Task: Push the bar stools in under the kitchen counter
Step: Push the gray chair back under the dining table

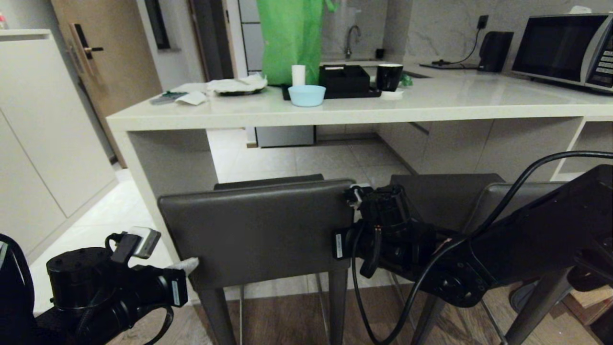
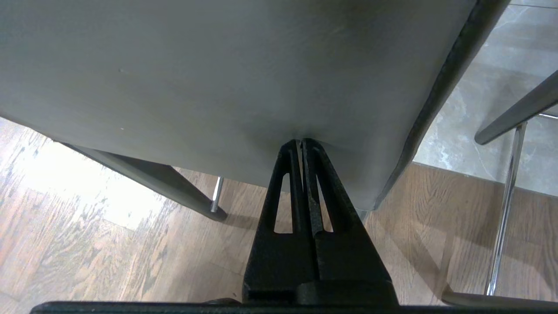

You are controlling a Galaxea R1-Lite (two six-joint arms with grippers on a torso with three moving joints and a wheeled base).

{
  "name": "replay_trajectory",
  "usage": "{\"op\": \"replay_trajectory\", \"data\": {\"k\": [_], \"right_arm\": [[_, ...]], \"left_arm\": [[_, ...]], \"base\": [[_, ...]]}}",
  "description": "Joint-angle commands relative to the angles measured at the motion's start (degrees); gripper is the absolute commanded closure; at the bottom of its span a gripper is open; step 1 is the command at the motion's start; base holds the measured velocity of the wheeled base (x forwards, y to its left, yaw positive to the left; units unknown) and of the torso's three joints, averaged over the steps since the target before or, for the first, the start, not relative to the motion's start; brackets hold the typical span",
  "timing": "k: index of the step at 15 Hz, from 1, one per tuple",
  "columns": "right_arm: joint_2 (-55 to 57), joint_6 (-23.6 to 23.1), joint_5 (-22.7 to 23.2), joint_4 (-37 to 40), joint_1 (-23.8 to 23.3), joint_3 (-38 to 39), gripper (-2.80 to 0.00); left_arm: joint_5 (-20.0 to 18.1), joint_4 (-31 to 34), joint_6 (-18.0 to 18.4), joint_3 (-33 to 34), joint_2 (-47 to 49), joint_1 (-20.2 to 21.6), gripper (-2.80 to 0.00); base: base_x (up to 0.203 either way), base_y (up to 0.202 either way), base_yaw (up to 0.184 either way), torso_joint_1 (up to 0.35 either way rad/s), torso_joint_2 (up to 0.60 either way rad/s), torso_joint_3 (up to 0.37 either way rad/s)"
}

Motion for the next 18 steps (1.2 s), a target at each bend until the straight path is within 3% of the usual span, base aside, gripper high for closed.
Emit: {"op": "replay_trajectory", "data": {"k": [1,7,18], "right_arm": [[-0.2,0.0,0.0,-0.2,0.0,-0.2,0.0],[0.5,-0.3,-0.1,0.0,0.1,-0.6,0.0],[1.0,-0.2,-0.1,-0.1,0.3,-0.9,0.0]], "left_arm": [[-0.1,-0.5,0.0,-1.7,1.1,0.2,0.0],[-0.1,-0.5,1.2,-2.8,2.7,2.3,0.0],[-0.2,-0.6,1.3,-3.2,3.3,2.7,0.0]], "base": [[0.0,0.0,0.0,0.0,0.0,0.0],[0.0,0.0,0.0,0.0,0.0,0.0],[0.184,0.0,0.001,0.001,0.0,0.004]]}}
